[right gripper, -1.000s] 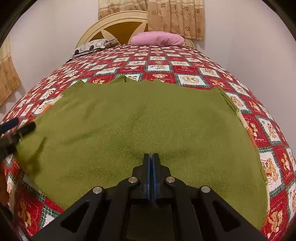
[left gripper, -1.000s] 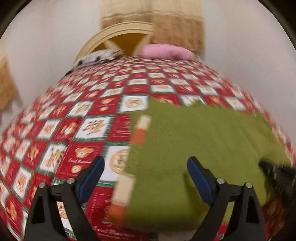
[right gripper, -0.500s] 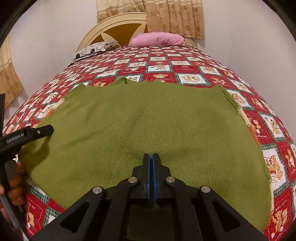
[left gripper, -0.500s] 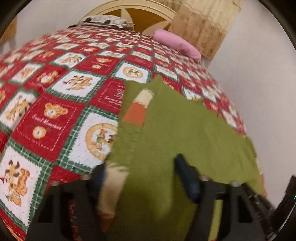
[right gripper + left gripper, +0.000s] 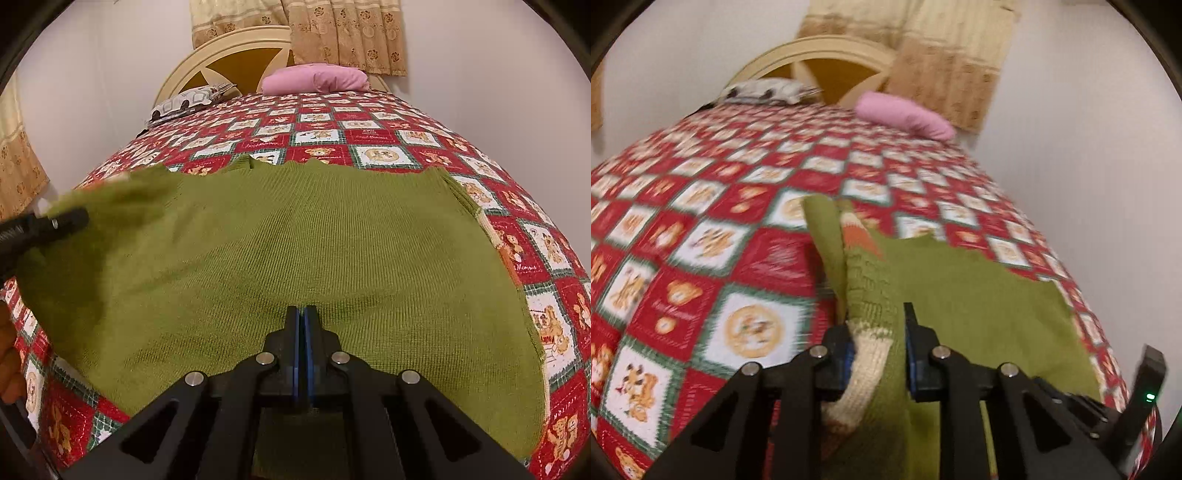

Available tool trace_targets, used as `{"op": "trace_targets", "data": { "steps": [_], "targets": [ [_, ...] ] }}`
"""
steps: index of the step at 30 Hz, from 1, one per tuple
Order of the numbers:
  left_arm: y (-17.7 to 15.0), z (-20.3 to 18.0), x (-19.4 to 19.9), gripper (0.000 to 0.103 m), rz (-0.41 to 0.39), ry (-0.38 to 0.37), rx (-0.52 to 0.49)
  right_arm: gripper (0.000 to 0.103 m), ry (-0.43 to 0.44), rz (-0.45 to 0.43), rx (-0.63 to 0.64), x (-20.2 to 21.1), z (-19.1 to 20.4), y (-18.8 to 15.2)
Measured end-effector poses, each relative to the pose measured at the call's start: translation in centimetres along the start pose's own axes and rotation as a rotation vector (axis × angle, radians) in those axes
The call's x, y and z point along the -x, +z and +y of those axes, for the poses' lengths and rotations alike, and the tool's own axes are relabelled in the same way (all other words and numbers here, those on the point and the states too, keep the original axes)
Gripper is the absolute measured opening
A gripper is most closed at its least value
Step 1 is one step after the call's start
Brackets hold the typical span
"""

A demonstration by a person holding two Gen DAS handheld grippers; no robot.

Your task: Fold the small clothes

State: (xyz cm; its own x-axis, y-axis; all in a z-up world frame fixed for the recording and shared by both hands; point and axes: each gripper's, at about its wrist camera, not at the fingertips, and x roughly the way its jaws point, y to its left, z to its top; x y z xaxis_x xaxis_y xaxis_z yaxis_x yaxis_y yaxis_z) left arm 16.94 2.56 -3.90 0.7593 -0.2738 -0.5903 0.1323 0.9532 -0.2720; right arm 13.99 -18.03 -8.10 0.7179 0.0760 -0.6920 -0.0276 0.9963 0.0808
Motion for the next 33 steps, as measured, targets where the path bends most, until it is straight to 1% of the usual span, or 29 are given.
{"op": "trace_targets", "data": {
  "steps": [2, 3, 4, 7, 10, 14, 15, 16, 17, 18, 19, 20, 21, 22, 23, 25, 28, 30, 32, 33],
  "targets": [
    [-0.5, -1.7, -0.4, 0.022, 0.021, -0.054, -0.036, 0.002, 0.003, 0.000, -0.002, 0.0, 0.0, 0.0],
    [-0.8, -2.2, -0.7, 0.022, 0.034, -0.070, -0.045, 0.002, 0.004, 0.000, -0.003, 0.0, 0.0, 0.0],
    [-1.4, -2.8, -1.3, 0.022, 0.051, -0.078, -0.063, 0.002, 0.007, 0.000, -0.006, 0.0, 0.0, 0.0],
    [-3.3, -3.6, -2.8, 0.022, 0.096, -0.063, -0.109, 0.002, 0.012, 0.000, -0.009, 0.0, -0.2, 0.0],
    [-4.3, -3.7, -2.8, 0.022, 0.070, -0.070, -0.142, 0.002, 0.012, 0.000, -0.009, -0.1, -0.3, 0.1],
    [-4.2, -3.2, -2.5, 0.021, 0.068, -0.100, -0.113, 0.003, 0.020, 0.014, -0.015, -0.1, -0.4, 0.3],
    [-4.2, -3.1, -2.4, 0.021, 0.066, -0.106, -0.109, 0.004, 0.041, 0.023, -0.032, 0.0, -0.7, 0.6],
    [-4.2, -3.2, -2.6, 0.021, 0.066, -0.111, -0.104, 0.007, 0.091, 0.027, -0.059, 0.2, -1.1, 1.3],
    [-4.2, -3.2, -2.7, 0.021, 0.066, -0.115, -0.100, 0.021, 0.139, 0.025, -0.078, 0.4, -1.4, 2.1],
    [-4.3, -3.2, -2.8, 0.021, 0.065, -0.118, -0.097, 0.049, 0.182, 0.017, -0.098, 0.7, -1.5, 3.2],
    [-4.3, -3.2, -2.8, 0.022, 0.063, -0.122, -0.094, 0.065, 0.233, -0.007, -0.129, 1.0, -1.6, 4.7],
    [-4.3, -3.2, -2.9, 0.022, 0.062, -0.125, -0.091, 0.086, 0.280, -0.028, -0.151, 1.1, -1.6, 5.7],
    [-4.3, -3.2, -2.9, 0.022, 0.062, -0.127, -0.089, 0.089, 0.318, -0.033, -0.165, 1.0, -1.5, 6.5],
    [-4.3, -3.2, -2.9, 0.022, 0.061, -0.129, -0.088, 0.089, 0.368, -0.013, -0.187, 0.3, -1.1, 7.6],
    [-4.3, -3.2, -2.9, 0.022, 0.060, -0.130, -0.087, 0.089, 0.395, 0.011, -0.200, -0.6, -0.6, 8.3],
    [-4.4, -3.2, -2.9, 0.022, 0.059, -0.131, -0.087, 0.089, 0.438, 0.093, -0.190, -3.2, 1.1, 9.6],
    [-4.4, -3.1, -2.8, 0.022, 0.057, -0.139, -0.082, 0.089, 0.482, 0.191, -0.158, -6.7, 3.9, 10.4],
    [-4.4, -3.1, -2.8, 0.022, 0.057, -0.145, -0.078, 0.089, 0.507, 0.227, -0.127, -7.9, 5.5, 10.7],
    [-4.4, -3.1, -2.8, 0.022, 0.056, -0.146, -0.078, 0.088, 0.495, 0.249, -0.062, -8.7, 7.4, 10.8],
    [-4.4, -3.1, -2.8, 0.022, 0.056, -0.146, -0.078, 0.081, 0.462, 0.243, -0.017, -8.8, 8.3, 10.9]
  ]
}}
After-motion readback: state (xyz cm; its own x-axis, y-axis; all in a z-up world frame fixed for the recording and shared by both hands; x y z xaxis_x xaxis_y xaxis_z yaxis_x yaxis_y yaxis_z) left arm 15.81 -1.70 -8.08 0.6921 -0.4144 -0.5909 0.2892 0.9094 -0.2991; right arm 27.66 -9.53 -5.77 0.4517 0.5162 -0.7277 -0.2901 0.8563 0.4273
